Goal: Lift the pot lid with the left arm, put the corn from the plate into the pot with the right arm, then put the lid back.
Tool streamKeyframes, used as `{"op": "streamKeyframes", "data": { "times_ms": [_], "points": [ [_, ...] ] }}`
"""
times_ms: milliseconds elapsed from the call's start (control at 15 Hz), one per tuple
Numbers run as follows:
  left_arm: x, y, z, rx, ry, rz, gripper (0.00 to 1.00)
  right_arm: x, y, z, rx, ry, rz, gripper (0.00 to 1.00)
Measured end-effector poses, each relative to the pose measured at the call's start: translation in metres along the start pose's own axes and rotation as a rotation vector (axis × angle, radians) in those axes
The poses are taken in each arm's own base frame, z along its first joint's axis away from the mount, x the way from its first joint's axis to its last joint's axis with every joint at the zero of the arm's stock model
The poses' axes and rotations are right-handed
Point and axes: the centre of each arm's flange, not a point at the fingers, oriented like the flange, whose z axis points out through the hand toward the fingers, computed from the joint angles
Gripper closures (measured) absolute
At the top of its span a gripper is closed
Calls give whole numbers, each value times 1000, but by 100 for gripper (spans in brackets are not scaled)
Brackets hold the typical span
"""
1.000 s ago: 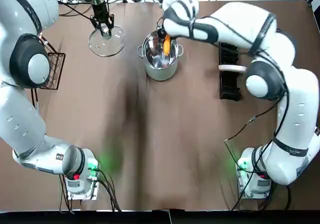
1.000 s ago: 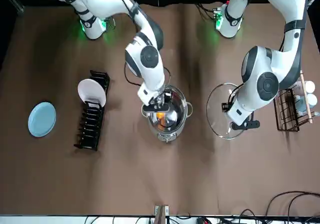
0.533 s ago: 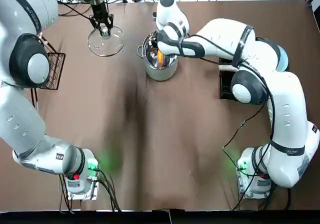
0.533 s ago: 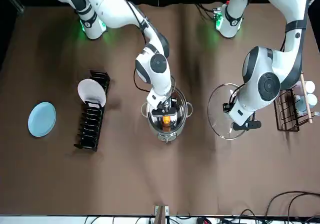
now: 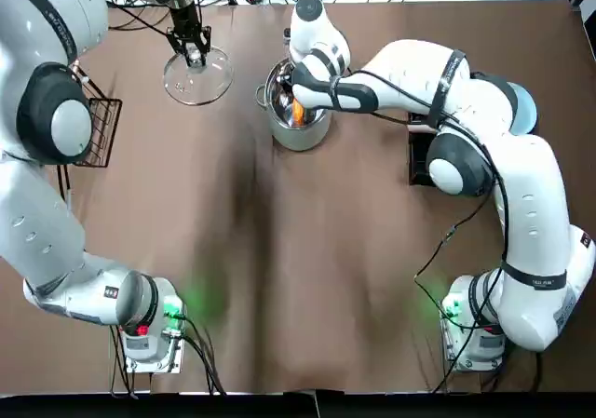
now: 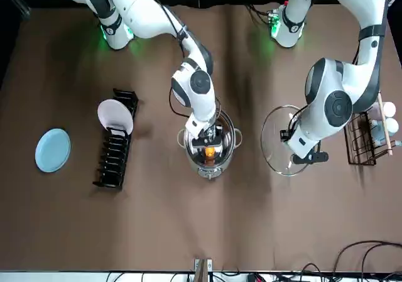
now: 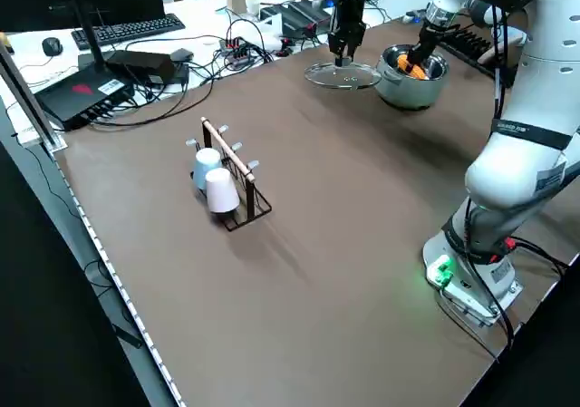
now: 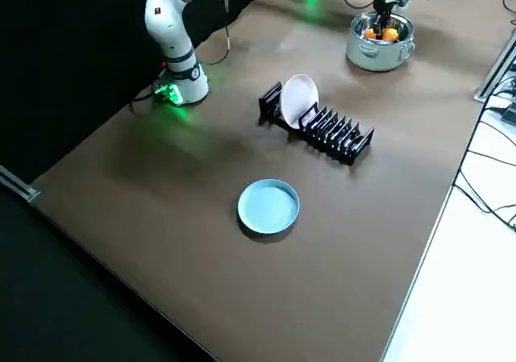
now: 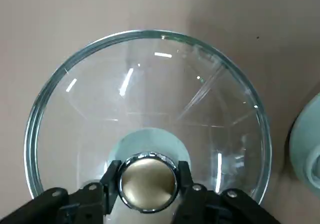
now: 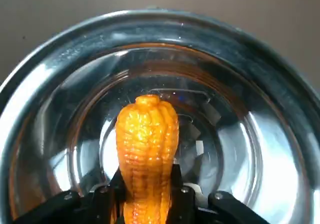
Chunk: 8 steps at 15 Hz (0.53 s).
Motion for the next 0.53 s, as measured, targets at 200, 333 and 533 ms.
{"op": "streamKeyframes", "data": {
  "times_ms": [200, 333, 533],
  "points": [
    [0, 0, -6, -5, 15, 0, 49, -1, 1, 9, -5, -5, 1, 62],
    [2, 0, -13, -11, 34, 0, 49, -2, 2, 11, -7, -6, 1, 62],
    [4, 0, -27, -19, 62, -3, 49, 0, 3, 10, -8, -3, 5, 62]
  ]
}}
